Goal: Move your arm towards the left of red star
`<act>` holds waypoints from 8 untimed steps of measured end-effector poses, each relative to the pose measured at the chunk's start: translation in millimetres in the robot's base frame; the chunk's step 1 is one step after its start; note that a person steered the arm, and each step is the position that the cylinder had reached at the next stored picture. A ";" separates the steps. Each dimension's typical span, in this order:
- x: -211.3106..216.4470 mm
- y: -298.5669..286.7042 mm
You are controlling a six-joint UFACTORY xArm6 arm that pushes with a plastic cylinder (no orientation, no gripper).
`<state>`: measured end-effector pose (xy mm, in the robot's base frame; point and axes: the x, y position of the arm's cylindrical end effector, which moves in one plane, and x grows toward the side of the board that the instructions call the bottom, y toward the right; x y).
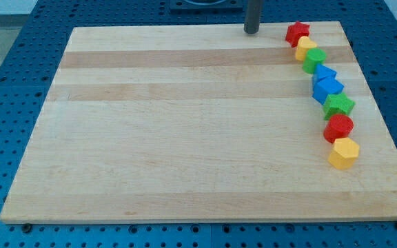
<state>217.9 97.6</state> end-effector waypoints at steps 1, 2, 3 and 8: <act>16.0 7.8; 21.0 9.7; 42.2 9.7; 39.5 51.0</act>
<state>257.4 148.6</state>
